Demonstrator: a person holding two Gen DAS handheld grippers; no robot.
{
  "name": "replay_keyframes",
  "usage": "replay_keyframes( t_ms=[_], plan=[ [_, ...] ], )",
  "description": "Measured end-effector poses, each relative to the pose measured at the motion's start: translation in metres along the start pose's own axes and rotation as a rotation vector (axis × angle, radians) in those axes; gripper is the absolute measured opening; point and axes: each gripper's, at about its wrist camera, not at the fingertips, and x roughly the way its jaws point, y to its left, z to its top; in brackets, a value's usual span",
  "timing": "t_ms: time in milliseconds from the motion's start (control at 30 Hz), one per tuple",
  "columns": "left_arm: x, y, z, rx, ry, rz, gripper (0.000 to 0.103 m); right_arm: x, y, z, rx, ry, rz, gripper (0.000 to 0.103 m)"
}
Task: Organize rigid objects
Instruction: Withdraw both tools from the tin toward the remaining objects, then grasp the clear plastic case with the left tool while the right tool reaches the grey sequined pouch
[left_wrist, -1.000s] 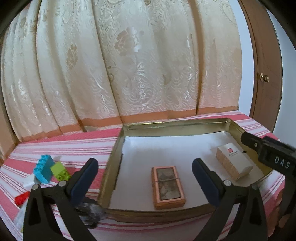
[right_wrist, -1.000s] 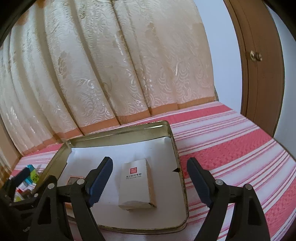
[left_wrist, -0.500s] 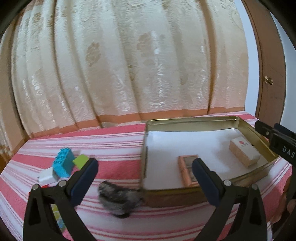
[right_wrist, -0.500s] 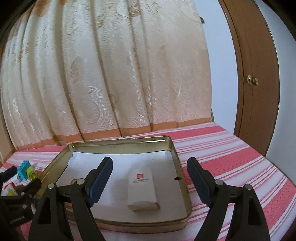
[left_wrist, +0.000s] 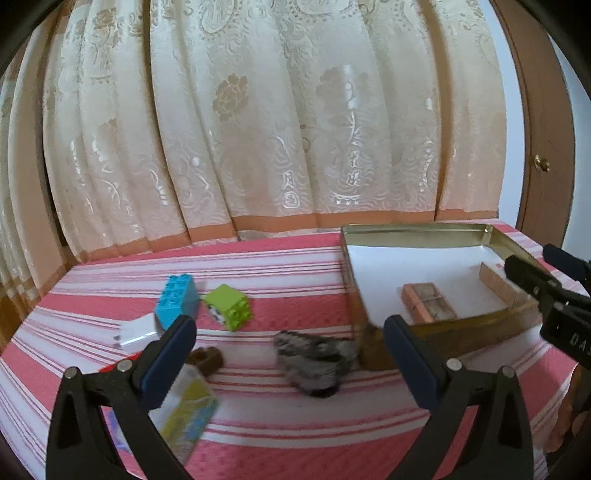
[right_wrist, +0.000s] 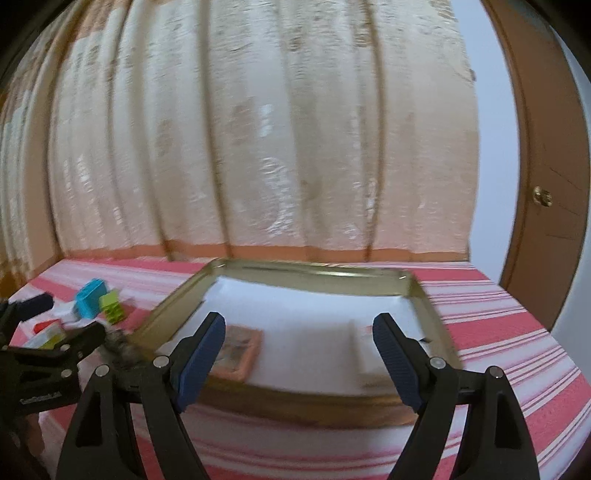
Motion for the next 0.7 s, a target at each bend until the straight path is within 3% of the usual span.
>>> replay_keyframes(
  t_ms=[233,333,467,600,633,700],
  plan=[
    [-0.007,0.044,-0.01,-0.049,0.045,-0.075,0.103,-0.009,0.055,-0.006,-0.037,0.047,0.121,0.084],
    [-0.007,0.056,-0.014,-0.07,0.065,-0.069,0.103,-0.008,0.072,-0.008,-0.037,0.068,0.149,0.084],
    [-0.008,0.064,-0.02,-0.063,0.098,-0.086,0.103,-0.005,0.087,-0.009,-0.033,0.103,0.182,0.084],
    [-0.007,0.077,-0.026,-0.089,0.145,-0.148,0.101,0.001,0.094,-0.013,-0.009,0.153,0.215,0.084],
    [-0.005,0.08,-0.027,-0.099,0.162,-0.162,0.1,0.002,0.094,-0.014,0.003,0.169,0.222,0.084],
    [0.003,0.086,-0.03,-0.131,0.214,-0.193,0.079,0.007,0.096,-0.015,0.027,0.202,0.232,0.084]
  ],
)
